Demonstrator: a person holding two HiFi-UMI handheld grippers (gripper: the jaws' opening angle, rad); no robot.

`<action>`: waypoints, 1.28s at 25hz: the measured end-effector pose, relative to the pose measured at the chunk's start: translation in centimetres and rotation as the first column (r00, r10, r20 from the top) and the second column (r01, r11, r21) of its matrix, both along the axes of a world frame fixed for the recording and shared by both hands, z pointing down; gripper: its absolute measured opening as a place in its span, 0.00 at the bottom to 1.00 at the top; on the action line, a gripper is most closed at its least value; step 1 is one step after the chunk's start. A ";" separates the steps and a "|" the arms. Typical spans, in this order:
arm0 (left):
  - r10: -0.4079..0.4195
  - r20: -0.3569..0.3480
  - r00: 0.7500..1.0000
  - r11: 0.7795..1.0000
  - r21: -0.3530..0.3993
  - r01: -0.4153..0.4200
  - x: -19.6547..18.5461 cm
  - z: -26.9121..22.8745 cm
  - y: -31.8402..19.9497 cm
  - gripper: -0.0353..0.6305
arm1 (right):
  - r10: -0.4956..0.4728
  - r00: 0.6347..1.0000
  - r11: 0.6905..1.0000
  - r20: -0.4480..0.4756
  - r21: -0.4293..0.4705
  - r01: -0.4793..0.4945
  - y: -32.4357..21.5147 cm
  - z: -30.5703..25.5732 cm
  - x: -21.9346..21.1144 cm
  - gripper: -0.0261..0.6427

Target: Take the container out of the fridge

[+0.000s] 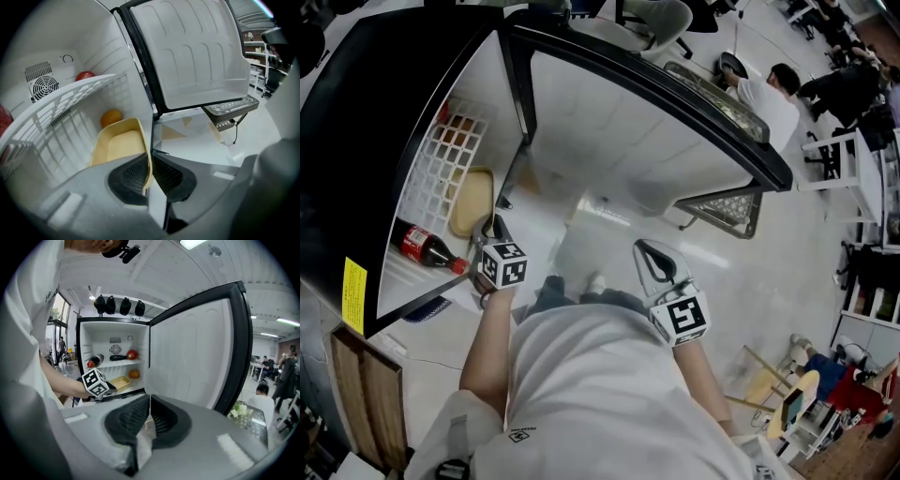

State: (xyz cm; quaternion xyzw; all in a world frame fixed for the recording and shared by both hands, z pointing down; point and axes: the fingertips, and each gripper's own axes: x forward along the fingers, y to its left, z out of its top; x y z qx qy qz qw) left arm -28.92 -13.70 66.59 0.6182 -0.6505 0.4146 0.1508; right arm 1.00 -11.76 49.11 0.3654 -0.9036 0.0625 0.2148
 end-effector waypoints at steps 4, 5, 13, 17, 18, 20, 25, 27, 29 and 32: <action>0.015 -0.025 1.000 1.000 0.025 -0.014 1.3 -0.9 0.0 0.09 | 0.009 1.000 1.000 -0.009 0.001 -0.009 0.3 0.0 0.7 0.06; 0.024 -0.031 0.999 0.999 0.031 -0.023 1.8 -1.1 -0.1 0.09 | 0.008 1.000 1.000 -0.007 -0.001 -0.008 0.4 0.0 0.9 0.06; 0.107 -0.120 0.987 0.992 0.075 -0.099 5.8 -3.3 -0.5 0.09 | 0.035 0.999 0.999 0.001 -0.002 -0.035 1.0 0.2 2.9 0.06; 0.158 -0.195 0.968 0.985 0.104 -0.139 8.4 -4.7 -0.4 0.09 | 0.043 0.999 0.999 0.018 0.002 -0.043 1.1 0.2 3.9 0.06; 0.169 -0.215 0.962 0.983 0.111 -0.147 9.0 -5.0 -0.3 0.09 | 0.047 0.999 0.999 0.021 0.002 -0.047 1.0 0.1 4.1 0.06; 0.192 -0.251 0.949 0.978 0.127 -0.164 10.3 -5.6 -0.2 0.09 | 0.055 0.998 0.998 0.030 0.004 -0.055 1.0 -0.1 4.6 0.06; 0.266 -0.327 0.907 0.960 0.177 -0.218 13.3 -8.1 0.1 0.09 | 0.070 0.996 0.998 0.058 0.007 -0.070 0.9 -0.6 5.5 0.06; 0.287 -0.369 0.884 0.954 0.191 -0.230 14.4 -9.0 0.3 0.09 | 0.078 0.995 0.997 0.058 0.007 -0.078 0.8 -0.5 6.2 0.06; 0.308 -0.414 0.857 0.948 0.208 -0.241 15.6 -10.0 0.4 0.09 | 0.085 0.994 0.996 0.067 0.010 -0.086 0.8 -0.6 6.6 0.06; 0.349 -0.468 0.812 0.934 0.243 -0.262 17.5 -11.7 0.5 0.09 | 0.092 0.993 0.995 0.075 0.023 -0.094 0.8 -1.0 7.2 0.06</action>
